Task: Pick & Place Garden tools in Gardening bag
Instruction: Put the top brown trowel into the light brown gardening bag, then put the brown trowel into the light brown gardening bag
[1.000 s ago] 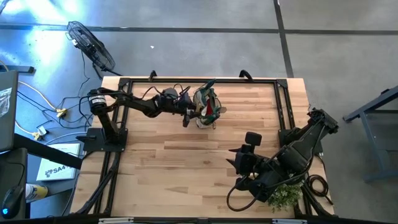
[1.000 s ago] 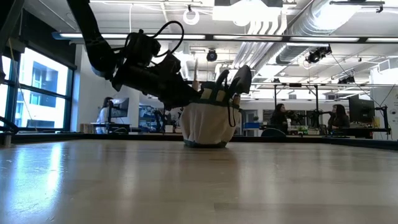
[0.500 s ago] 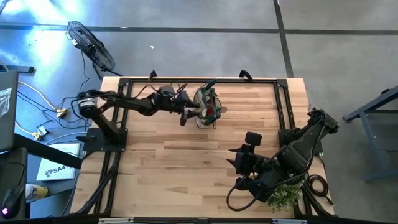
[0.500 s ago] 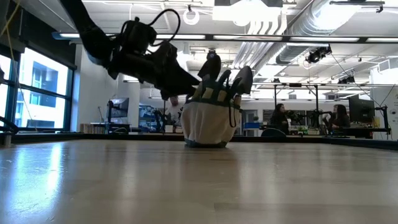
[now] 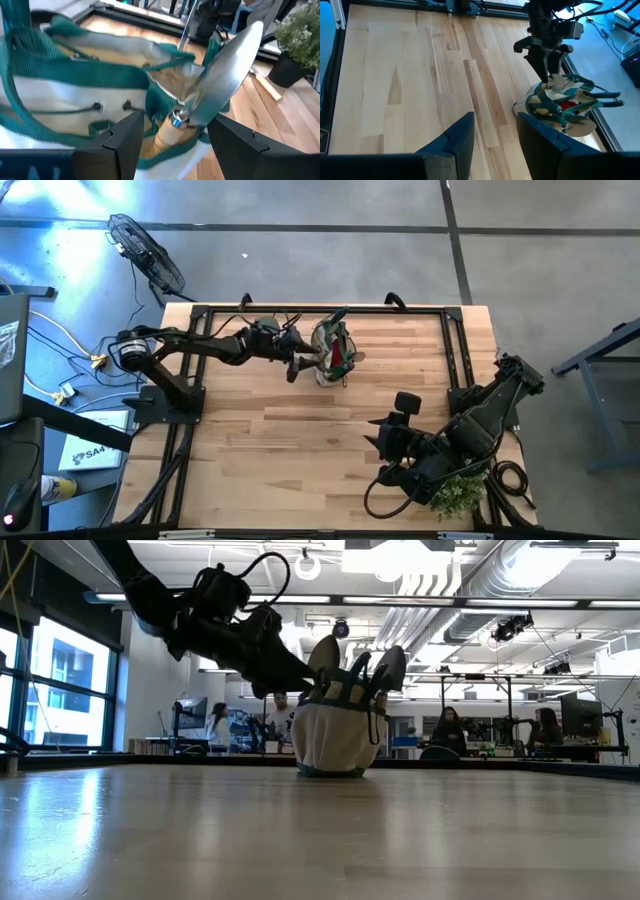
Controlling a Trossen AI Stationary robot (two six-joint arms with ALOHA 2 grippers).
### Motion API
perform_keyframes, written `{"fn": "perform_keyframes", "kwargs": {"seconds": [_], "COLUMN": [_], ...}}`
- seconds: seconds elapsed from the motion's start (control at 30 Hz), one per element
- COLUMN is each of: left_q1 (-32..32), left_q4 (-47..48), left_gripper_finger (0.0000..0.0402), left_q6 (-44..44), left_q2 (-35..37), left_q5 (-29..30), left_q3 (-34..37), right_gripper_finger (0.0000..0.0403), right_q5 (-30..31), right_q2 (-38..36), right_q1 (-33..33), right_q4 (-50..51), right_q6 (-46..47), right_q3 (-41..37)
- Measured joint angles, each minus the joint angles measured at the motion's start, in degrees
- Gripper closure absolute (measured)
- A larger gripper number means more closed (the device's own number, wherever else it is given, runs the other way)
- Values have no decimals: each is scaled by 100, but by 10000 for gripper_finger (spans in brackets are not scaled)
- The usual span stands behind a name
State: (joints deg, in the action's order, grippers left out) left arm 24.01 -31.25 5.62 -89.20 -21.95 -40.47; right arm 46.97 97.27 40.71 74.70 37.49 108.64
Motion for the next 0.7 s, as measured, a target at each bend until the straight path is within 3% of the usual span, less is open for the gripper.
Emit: {"fn": "perform_keyframes", "kwargs": {"seconds": [0.1, 0.27, 0.43, 0.7], "left_q1": [0, 0, 0, -554], "left_q4": [315, 918, 2176, 3850], "left_gripper_finger": [192, 192, 192, 192], "left_q6": [-101, -543, -844, -537], "left_q2": [207, 937, 1944, 3673], "left_q5": [24, 643, 1231, 1066], "left_q3": [7, -3, -2, -2], "right_gripper_finger": [264, 264, 264, 264], "right_q5": [25, 73, 104, 54], "right_q2": [0, 0, 0, 0], "right_q1": [0, 0, 0, 0], "right_q4": [5, 11, 15, 212], "right_q6": [22, 24, 1, -4], "right_q3": [0, 0, 0, 0]}}
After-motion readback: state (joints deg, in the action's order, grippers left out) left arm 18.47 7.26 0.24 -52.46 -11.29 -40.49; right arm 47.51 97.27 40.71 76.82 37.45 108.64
